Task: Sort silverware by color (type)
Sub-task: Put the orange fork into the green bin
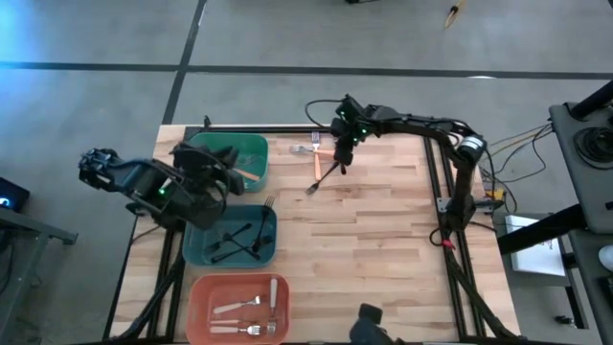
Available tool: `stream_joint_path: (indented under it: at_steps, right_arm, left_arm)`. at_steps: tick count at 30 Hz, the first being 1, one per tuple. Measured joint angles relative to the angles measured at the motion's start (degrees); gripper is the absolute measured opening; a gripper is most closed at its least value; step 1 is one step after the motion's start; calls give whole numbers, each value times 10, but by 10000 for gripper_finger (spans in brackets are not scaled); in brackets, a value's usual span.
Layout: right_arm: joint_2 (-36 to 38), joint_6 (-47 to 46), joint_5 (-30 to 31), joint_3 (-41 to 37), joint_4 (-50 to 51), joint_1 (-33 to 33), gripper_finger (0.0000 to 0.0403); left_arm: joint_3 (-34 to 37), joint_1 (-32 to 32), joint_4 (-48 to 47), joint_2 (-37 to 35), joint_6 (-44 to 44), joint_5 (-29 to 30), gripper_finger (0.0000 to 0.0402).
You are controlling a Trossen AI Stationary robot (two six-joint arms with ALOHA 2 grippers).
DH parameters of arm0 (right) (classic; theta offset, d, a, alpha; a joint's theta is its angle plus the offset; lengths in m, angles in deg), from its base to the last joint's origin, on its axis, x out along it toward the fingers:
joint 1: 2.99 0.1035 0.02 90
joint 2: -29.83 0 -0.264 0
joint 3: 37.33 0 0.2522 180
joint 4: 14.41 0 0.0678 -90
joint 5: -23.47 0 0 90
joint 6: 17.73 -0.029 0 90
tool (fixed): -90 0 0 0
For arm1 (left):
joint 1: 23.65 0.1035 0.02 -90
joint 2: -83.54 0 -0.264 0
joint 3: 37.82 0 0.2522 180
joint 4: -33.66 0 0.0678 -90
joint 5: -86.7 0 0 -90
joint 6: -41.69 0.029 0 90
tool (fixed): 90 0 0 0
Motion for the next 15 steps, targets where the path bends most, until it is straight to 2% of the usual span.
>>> stream_joint_path:
  at_steps: [8, 15]
  right_arm:
    - [-71, -8, -10, 67, 71, 0, 95]
    - [-112, -28, -31, 106, 94, 6, 96]
  left_arm:
    - [0, 26, 0, -11, 3, -1, 73]
    - [0, 28, -4, -51, 53, -1, 73]
